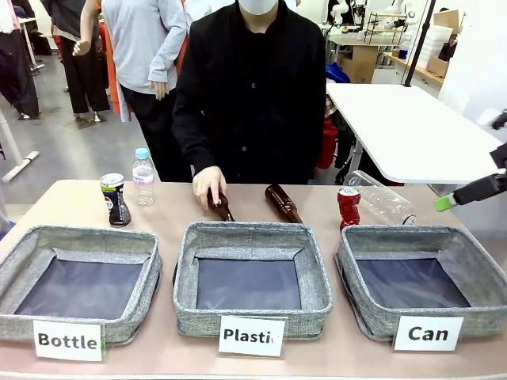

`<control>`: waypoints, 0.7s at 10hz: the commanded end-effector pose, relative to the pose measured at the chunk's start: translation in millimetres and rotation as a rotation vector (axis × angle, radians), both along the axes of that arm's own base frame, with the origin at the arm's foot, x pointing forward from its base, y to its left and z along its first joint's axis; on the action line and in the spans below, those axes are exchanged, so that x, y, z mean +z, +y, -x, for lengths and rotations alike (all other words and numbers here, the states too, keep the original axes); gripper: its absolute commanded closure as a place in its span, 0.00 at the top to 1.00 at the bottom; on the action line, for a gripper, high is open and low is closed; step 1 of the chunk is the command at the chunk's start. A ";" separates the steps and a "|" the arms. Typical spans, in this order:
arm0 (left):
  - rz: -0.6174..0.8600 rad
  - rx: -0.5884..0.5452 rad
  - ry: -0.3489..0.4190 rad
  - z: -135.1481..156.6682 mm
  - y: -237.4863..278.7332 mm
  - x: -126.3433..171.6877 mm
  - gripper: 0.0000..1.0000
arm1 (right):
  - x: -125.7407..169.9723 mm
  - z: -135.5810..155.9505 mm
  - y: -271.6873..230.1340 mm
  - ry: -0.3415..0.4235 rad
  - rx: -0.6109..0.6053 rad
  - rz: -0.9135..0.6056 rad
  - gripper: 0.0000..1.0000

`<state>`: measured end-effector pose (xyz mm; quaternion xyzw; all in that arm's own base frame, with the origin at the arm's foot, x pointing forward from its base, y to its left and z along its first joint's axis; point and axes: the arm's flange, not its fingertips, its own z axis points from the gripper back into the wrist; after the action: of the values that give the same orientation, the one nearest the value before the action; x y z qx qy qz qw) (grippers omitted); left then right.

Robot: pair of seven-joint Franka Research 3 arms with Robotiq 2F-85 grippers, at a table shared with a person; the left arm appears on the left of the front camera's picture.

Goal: Sort the can waste into the basket.
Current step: Pick up the can waste from the table and place it in the right Fabric basket.

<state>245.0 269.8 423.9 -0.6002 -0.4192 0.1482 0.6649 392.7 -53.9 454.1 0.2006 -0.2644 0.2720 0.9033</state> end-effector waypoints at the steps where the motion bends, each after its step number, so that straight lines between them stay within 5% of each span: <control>1: -0.002 0.008 -0.037 -1.2 1.2 0.4 1.00 | -15.0 -51.2 5.5 -0.143 0.339 0.029 1.00; 6: 0.000 0.000 0.001 -0.2 0.1 -0.4 1.00 | -65.3 -121.3 34.8 -0.225 0.539 0.071 1.00; 7: -0.044 -0.024 -0.096 31.1 5.0 43.7 1.00 | -74.5 -130.6 37.6 -0.220 0.550 0.068 1.00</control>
<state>238.9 271.9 434.9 -0.5999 -0.4270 0.1347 0.6631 511.0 -11.8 383.2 0.1919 -0.2775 0.5284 0.7791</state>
